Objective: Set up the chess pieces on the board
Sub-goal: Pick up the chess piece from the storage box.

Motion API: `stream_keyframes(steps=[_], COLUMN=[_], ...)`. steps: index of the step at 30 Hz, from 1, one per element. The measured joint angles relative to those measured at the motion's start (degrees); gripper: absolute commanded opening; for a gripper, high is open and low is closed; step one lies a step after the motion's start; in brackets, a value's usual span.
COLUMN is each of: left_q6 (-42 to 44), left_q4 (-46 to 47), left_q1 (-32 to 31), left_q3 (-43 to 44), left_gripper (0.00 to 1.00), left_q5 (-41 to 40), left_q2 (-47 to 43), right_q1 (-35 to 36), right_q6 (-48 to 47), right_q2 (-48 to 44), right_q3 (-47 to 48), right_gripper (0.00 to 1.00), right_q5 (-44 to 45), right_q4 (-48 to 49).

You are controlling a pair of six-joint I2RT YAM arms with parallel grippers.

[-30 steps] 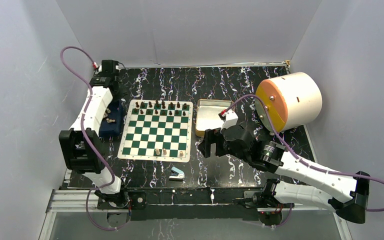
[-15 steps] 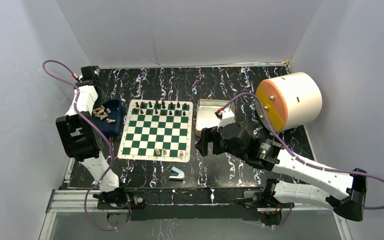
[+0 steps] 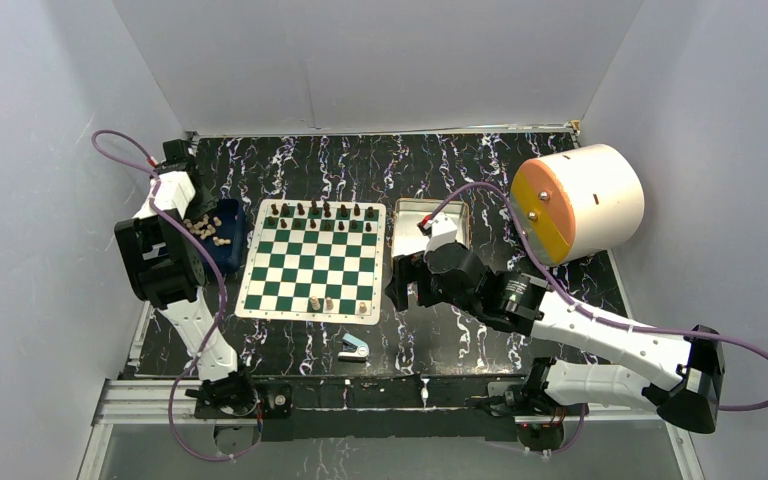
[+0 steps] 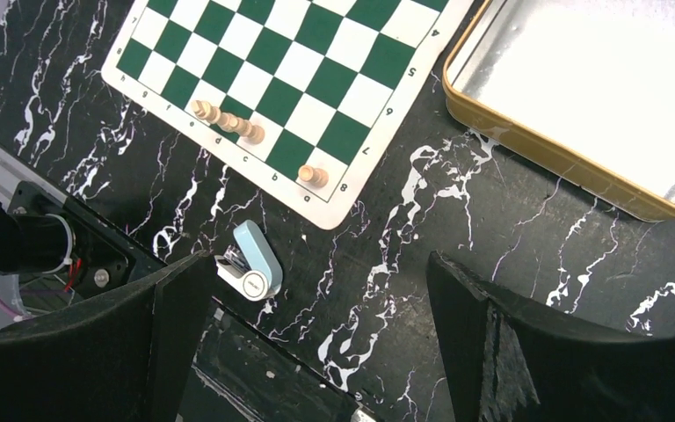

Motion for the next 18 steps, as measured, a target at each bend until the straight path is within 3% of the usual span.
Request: stream_keyframes(steps=[18], left_q6=[0.1], left_q4=[-0.9], left_q1=[0.2], left_q3=[0.0], left_gripper=[0.25], left_q5=[0.4], left_q2=[1.9], right_q1=[0.0], right_q6=[-1.3], right_q2=[0.2], right_q3=[0.9], right_gripper=[0.99], right_q5=[1.4], right_q4=[0.1])
